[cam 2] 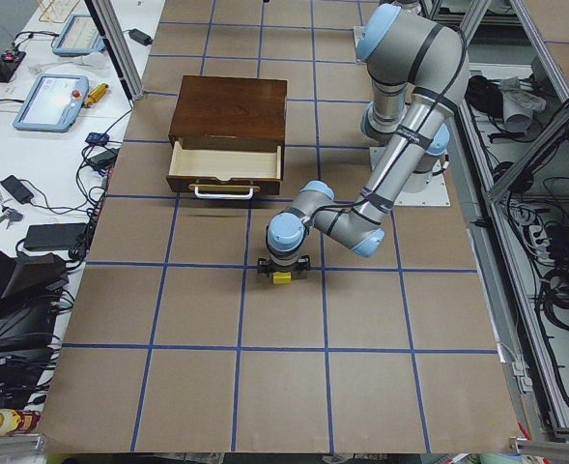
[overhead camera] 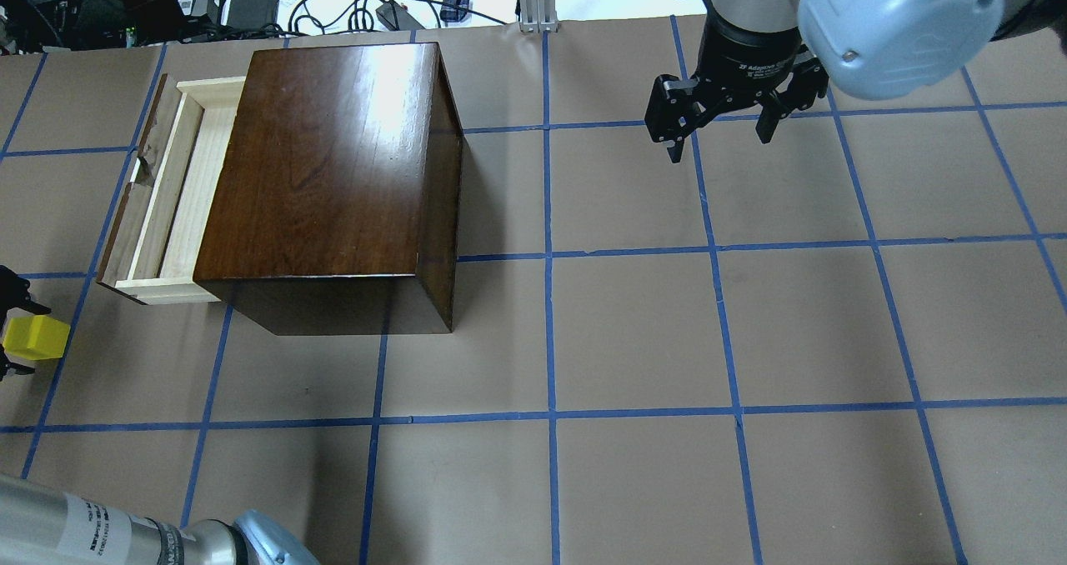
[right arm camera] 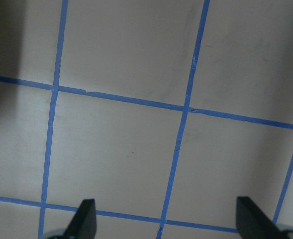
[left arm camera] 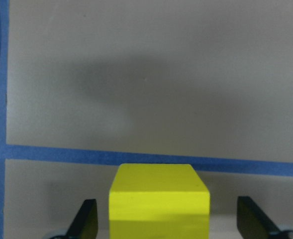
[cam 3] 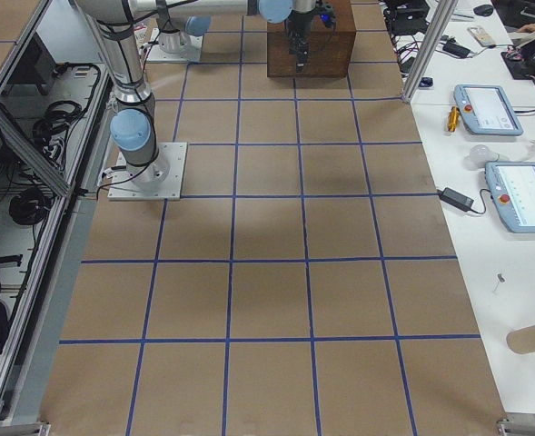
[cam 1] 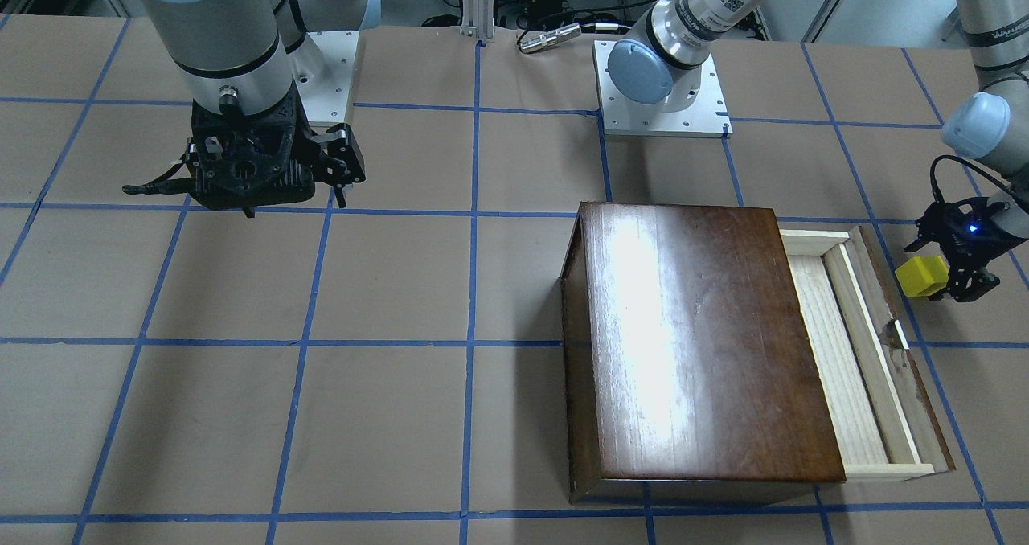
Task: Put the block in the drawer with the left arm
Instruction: 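Lower the left gripper over the yellow cube and close on it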
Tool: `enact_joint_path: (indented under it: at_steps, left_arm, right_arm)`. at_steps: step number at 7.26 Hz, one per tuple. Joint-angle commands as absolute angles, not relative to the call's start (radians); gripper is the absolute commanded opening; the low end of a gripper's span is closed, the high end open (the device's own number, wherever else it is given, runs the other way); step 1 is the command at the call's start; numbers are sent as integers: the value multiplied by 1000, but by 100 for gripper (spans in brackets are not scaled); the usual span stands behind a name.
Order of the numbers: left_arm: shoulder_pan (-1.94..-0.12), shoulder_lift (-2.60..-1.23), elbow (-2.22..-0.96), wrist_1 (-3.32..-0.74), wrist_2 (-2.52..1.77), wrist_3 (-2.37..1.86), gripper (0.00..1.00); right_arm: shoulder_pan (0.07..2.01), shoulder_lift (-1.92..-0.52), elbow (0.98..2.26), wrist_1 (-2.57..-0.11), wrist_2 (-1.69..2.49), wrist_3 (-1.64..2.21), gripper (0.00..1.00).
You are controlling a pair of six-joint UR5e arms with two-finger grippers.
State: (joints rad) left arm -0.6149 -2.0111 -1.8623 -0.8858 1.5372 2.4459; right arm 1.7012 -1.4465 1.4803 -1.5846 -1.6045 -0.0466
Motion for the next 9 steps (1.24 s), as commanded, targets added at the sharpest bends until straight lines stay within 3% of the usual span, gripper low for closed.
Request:
enact_joint_path:
  at_steps: [1, 2, 3, 4, 5, 9]
  left_arm:
    - [-615, -2013, -1862, -877, 1532, 2451, 84]
    - [-615, -2013, -1864, -877, 1534, 2450, 50]
    - [-617, -2013, -1864, -877, 1534, 2454, 36]
    - [-617, -2013, -1864, -877, 1532, 2454, 15]
    - [-617, -2013, -1864, -877, 1532, 2454, 9]
    - [-617, -2013, -1864, -877, 1532, 2454, 9]
  right_arm:
    - [1701, -1447, 1480, -1585, -1605, -48, 100]
    - [1701, -1447, 1480, -1585, -1605, -48, 100]
    - [1701, -1447, 1480, -1585, -1605, -48, 100]
    - [1701, -1447, 1480, -1585, -1605, -46, 100]
    - [1701, -1447, 1480, -1585, -1605, -48, 100]
    - [1701, -1447, 1480, -1585, -1605, -48, 100]
